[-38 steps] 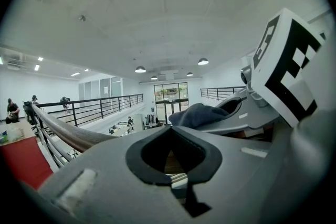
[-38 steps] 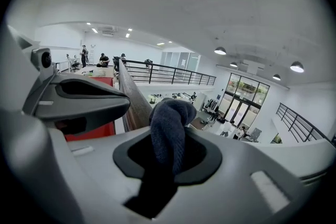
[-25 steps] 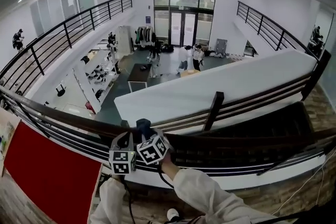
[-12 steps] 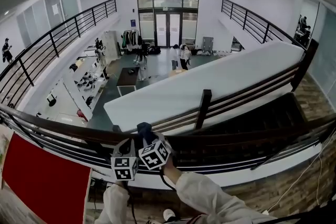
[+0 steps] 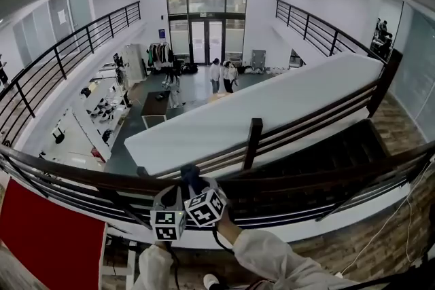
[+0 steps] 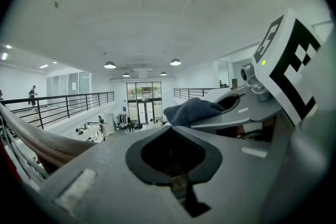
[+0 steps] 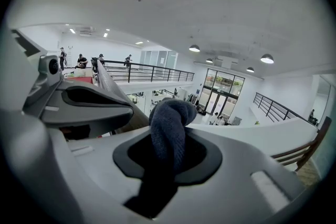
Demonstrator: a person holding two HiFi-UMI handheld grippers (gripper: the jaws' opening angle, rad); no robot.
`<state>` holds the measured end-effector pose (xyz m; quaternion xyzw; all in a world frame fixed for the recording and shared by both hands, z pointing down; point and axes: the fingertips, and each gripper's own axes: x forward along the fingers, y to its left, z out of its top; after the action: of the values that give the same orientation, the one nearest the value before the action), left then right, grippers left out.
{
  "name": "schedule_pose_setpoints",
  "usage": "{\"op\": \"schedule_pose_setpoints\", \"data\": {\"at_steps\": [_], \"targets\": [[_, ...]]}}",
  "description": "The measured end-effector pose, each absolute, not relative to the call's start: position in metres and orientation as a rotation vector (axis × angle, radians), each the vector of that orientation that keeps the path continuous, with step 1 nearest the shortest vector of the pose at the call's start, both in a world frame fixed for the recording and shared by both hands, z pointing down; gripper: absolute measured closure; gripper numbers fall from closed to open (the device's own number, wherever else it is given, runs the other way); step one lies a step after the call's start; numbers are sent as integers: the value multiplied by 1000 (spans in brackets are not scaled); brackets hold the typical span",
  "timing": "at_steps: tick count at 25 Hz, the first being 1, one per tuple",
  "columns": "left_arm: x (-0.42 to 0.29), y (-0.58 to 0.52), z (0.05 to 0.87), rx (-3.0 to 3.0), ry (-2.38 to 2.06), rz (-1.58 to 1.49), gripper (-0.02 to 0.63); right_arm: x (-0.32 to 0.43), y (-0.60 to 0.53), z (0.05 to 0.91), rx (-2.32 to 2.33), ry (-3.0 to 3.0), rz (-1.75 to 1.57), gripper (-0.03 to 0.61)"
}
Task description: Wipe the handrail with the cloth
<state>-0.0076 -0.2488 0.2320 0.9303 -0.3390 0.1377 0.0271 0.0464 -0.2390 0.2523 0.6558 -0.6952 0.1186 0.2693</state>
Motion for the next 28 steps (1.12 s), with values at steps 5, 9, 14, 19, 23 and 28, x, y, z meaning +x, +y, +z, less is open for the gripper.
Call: {"op": "schedule_pose_setpoints", "data": {"at_steps": [5, 9, 14, 19, 23, 28], "targets": [[13, -235, 235, 2878, -1018, 419, 611, 73, -220, 253, 1765, -1861, 316, 486], [29, -225, 236, 2886, -1011, 420, 611, 91, -210, 252, 1769, -1846, 300, 486], [59, -208, 235, 2883, -1003, 400, 611, 124, -190, 252, 1789, -1831, 307, 486], [93, -185, 236, 2894, -983, 407, 611, 163, -167, 250, 1822, -1822, 328, 486], [111, -163, 241, 2873, -965, 437, 611, 185, -148, 250, 1838, -1814, 326, 486], [154, -144, 236, 2907, -924, 423, 611, 222, -126, 251, 1856, -1802, 337, 486]]}}
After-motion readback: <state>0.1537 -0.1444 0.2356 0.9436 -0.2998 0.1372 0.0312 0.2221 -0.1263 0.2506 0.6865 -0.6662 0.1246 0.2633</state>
